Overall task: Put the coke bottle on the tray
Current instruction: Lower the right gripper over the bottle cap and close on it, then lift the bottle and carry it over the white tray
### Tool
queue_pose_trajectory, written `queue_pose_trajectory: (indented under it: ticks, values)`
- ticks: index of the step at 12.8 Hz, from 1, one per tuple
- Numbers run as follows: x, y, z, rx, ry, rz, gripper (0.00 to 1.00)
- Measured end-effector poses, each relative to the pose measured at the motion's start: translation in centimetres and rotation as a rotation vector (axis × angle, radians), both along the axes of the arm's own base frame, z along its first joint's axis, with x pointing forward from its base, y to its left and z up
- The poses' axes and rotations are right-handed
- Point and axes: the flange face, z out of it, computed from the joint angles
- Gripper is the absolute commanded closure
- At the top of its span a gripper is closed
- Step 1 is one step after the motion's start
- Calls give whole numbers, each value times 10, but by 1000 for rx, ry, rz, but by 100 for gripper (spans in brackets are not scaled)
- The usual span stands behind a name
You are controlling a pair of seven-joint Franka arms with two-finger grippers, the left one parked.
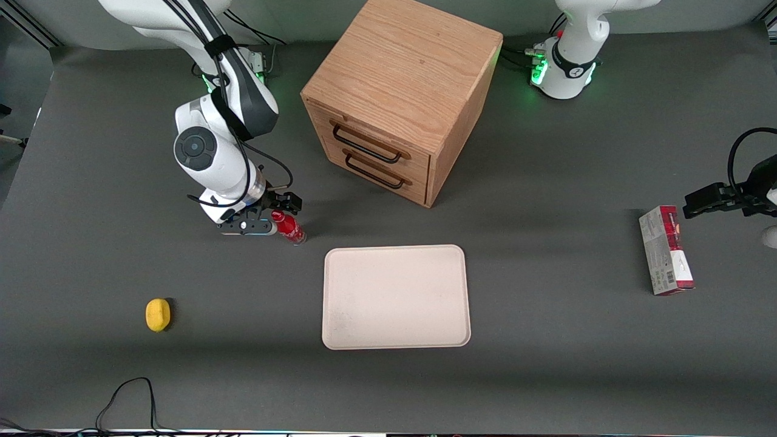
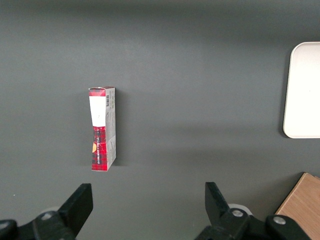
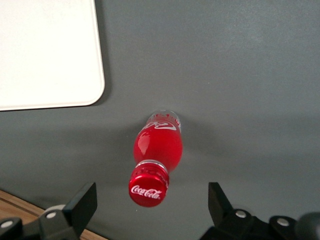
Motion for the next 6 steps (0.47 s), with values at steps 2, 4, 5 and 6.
queue_pose_trajectory:
  ticks: [2,4,5,6]
  values:
    - [0,0,-1,-1,1,0,100]
    - [-1,0,-1,-1,2,-1,100]
    - [-1,0,-1,-1,2,-1,100]
    - [-1,-1,-1,-1,2,-4,100]
